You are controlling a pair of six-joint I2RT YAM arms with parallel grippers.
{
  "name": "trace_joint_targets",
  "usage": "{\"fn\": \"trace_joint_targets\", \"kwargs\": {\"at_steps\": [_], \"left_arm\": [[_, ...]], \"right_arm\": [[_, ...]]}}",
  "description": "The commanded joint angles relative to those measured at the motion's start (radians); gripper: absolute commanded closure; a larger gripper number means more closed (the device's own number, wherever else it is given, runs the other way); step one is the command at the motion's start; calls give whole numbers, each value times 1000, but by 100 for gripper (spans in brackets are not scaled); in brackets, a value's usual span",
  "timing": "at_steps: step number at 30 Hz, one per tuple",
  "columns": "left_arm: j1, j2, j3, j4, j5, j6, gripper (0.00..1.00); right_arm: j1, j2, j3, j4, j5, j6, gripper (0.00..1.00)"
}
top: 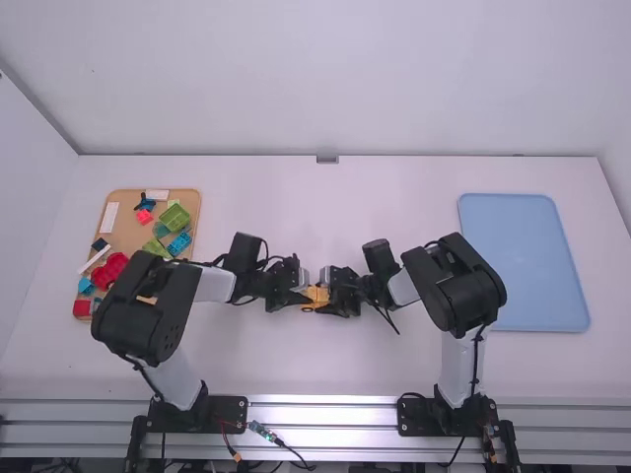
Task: Assemble lego blocks to make yellow taxi
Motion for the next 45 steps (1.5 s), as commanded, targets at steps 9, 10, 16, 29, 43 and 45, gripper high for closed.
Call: {"fn": "trace_joint_targets", "kwargs": {"at_steps": [9, 10, 16, 29, 43, 45], "left_arm": [[-10, -15, -9, -22, -74, 69, 98], [-12, -15, -9, -23, -88, 69, 98], [-13, -15, -4, -31, -75, 69, 98], [-44, -15, 14, -56, -98, 69, 62], [-32, -173, 13, -106, -88, 5, 39], [-35, -211, 13, -127, -90, 5, 56]], "right_arm": [[0, 17, -1, -11, 16, -21, 57], [0, 17, -2, -13, 15, -22, 57], [0, 17, -2, -16, 16, -29, 57], [0, 17, -2, -14, 16, -28, 56], [0, 17, -2, -17, 23, -24, 56], [0, 17, -2, -16, 23, -24, 56]]}}
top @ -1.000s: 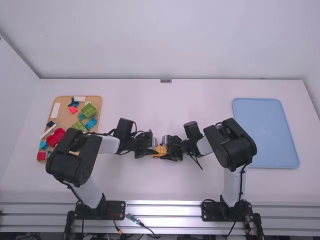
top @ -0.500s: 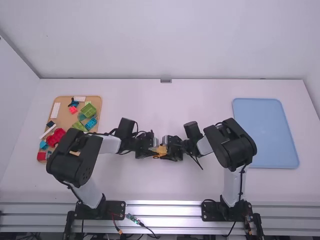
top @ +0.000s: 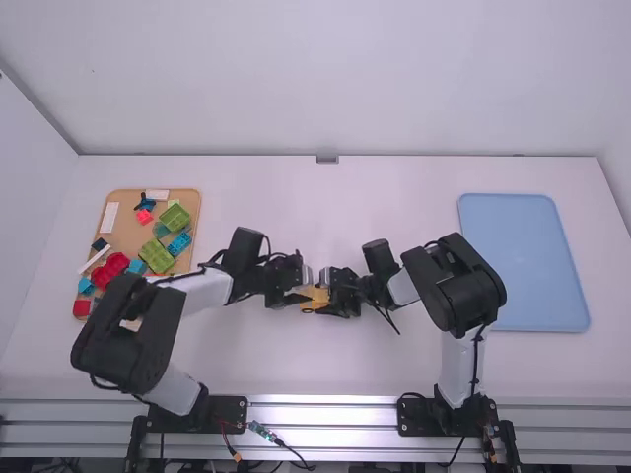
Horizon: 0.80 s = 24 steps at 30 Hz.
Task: Assemble lego blocks to make yellow taxi
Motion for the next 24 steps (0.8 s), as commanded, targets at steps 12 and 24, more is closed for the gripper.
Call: {"fn": "trace_joint_targets", "kwargs": {"at_steps": [12, 24], "left_arm": [[1, 29, -9, 45, 69, -11, 98], [2, 143, -10, 5, 66, -44, 98]], "right_arm": [[2, 17, -2, -9, 26, -6, 57], [2, 17, -2, -8, 24, -6, 56]]}}
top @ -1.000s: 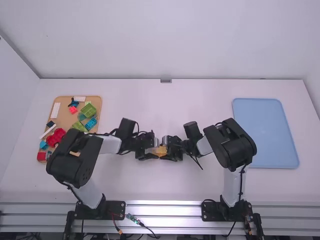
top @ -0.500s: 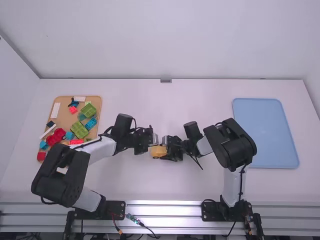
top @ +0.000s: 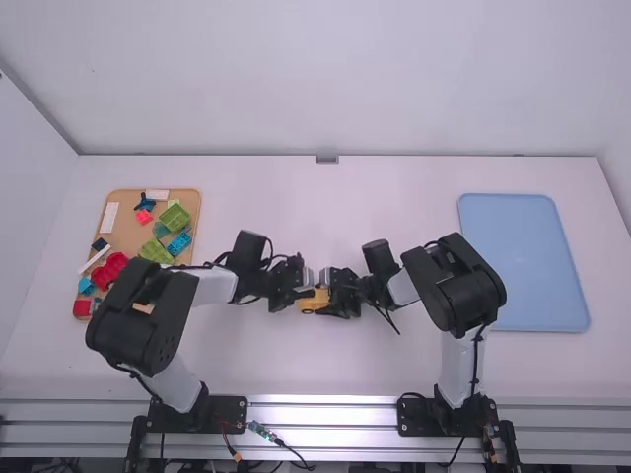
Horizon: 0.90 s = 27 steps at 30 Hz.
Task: Assemble lego blocks to make yellow taxi
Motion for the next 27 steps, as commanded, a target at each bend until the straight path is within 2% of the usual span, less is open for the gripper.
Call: {"fn": "trace_joint_targets", "kwargs": {"at_steps": [1, 5, 10, 14, 22, 27], "left_arm": [[4, 40, -14, -51, -54, -4, 97], [-2, 51, -47, -38, -110, -10, 98], [-3, 66, -110, 90, -138, -74, 98], [-3, 95, -125, 129, -232, -132, 98], [-1, 118, -39, 36, -174, -95, 98], [-1, 10, 26, -77, -167, -95, 98]], "right_arm": [[2, 17, -2, -3, 29, -6, 57], [2, 17, -2, -1, 29, -6, 57], [2, 17, -2, -1, 29, -6, 57], [2, 17, -2, -1, 29, -6, 57], [2, 17, -2, -1, 30, -6, 56], [2, 17, -2, 5, 40, -6, 54]]}}
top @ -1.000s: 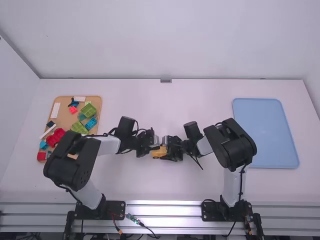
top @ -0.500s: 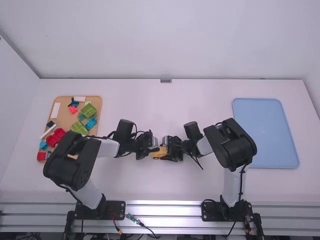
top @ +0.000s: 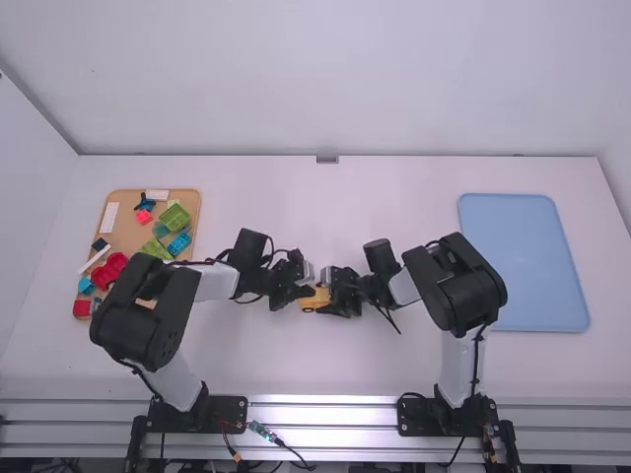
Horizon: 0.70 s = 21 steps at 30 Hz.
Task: Assemble lego blocks to make yellow taxi
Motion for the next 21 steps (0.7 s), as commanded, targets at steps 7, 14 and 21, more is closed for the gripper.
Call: {"fn": "trace_joint_targets", "kwargs": {"at_steps": [7, 14, 21], "left_arm": [[29, -263, 29, -31, -140, -37, 98], [70, -441, 28, -40, -233, -106, 80], [84, -450, 28, -21, -365, -206, 45]], "right_arm": [[-8, 17, 12, -12, 31, -8, 54], [-6, 17, 17, -11, 64, -8, 49], [-8, 17, 17, -10, 68, -8, 42]]}}
